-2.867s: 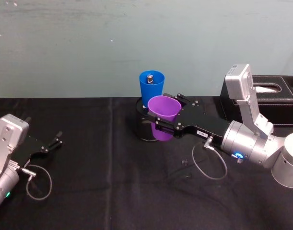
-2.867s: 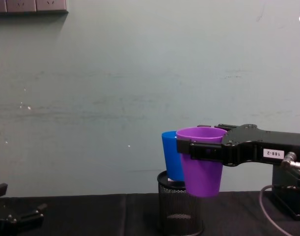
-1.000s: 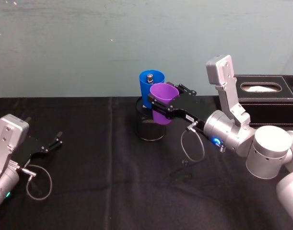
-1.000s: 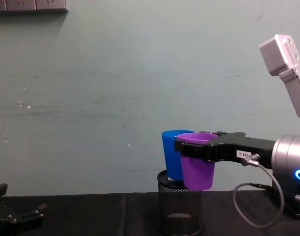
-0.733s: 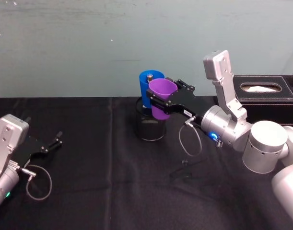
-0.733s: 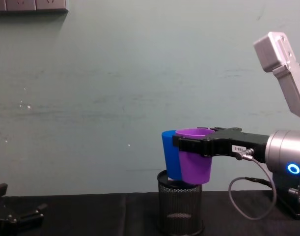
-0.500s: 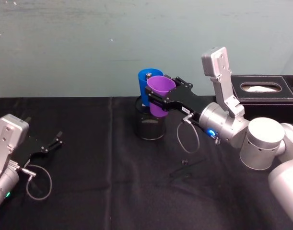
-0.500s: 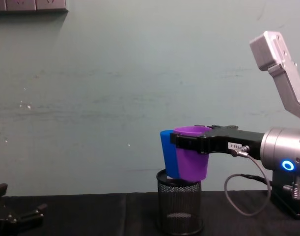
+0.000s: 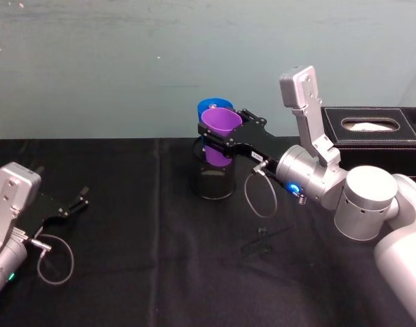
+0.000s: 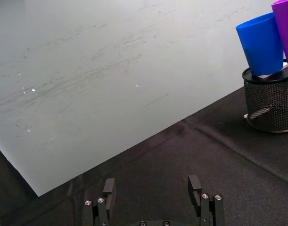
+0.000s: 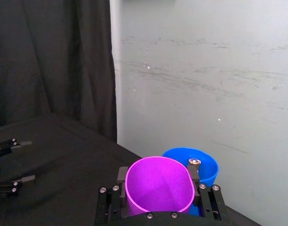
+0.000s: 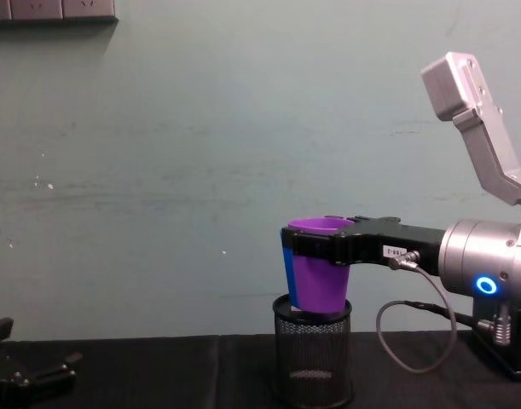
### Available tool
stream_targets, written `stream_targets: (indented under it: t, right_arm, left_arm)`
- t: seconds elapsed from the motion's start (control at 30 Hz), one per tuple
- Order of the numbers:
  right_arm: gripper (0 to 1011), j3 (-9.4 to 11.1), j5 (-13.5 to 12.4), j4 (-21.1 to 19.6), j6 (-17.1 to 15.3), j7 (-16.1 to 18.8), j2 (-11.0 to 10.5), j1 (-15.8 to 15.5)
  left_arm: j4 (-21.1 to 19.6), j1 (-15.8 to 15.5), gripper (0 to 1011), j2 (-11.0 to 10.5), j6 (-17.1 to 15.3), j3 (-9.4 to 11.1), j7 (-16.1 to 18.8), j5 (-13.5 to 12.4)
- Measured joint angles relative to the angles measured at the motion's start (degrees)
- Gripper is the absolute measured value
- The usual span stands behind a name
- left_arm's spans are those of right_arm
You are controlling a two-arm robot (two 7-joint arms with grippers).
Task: Pick up one cup with a gripper and tap it against the other cup.
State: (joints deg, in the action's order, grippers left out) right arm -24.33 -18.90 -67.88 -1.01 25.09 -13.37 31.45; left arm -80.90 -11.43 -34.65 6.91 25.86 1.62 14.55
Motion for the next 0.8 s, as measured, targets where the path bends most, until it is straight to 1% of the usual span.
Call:
stream_targets:
  t: [0.47, 0.8]
  right_arm:
    - [752, 0.2, 1.0, 3.0, 0.8, -0.1, 0.8, 2.2]
    - [752, 0.3, 1.2, 4.4, 1.1, 0.2, 1.5, 3.4]
  left_arm:
    - [0.0, 0.0, 1000, 0.0, 0.0, 0.0, 0.0, 0.0]
    - [0.0, 0.0, 1000, 0.0, 0.0, 0.0, 0.0, 0.0]
